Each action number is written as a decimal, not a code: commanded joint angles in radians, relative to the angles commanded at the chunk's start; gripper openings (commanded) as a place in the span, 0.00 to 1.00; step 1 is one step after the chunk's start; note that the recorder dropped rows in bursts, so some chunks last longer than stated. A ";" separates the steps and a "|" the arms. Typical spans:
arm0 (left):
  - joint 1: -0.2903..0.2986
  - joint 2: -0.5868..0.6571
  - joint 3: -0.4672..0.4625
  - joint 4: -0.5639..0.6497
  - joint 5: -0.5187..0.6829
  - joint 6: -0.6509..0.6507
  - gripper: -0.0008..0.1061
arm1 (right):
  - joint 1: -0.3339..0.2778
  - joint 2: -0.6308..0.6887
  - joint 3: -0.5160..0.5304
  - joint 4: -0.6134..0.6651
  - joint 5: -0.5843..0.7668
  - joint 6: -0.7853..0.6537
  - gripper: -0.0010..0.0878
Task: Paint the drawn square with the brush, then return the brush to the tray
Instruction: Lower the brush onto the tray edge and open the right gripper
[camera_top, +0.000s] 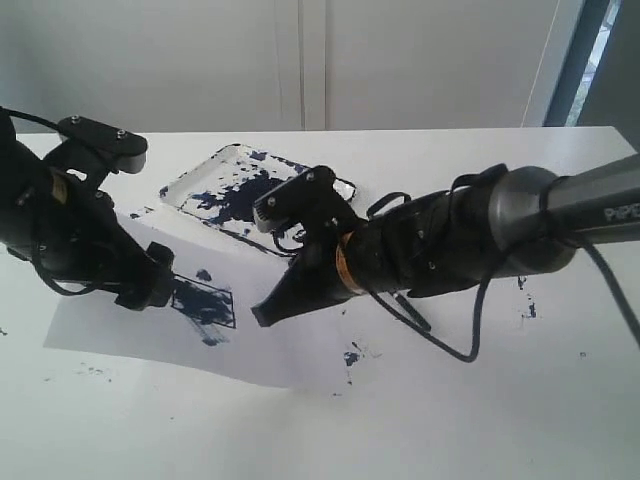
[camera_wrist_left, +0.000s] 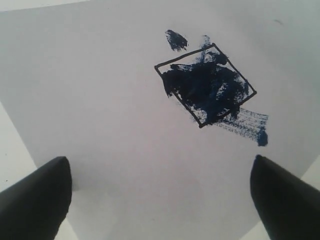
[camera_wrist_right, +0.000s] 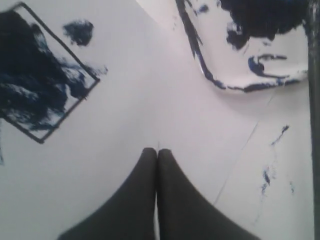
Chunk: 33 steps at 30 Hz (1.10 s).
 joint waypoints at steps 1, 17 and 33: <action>0.000 -0.002 0.000 -0.007 -0.010 0.006 0.89 | 0.000 0.013 0.000 0.000 0.000 0.000 0.01; 0.000 -0.190 0.000 -0.003 -0.008 0.049 0.89 | 0.000 0.127 0.000 0.082 0.225 -0.012 0.01; 0.000 -0.374 0.002 0.123 0.396 -0.143 0.14 | 0.000 -0.378 0.119 0.083 -0.039 0.004 0.01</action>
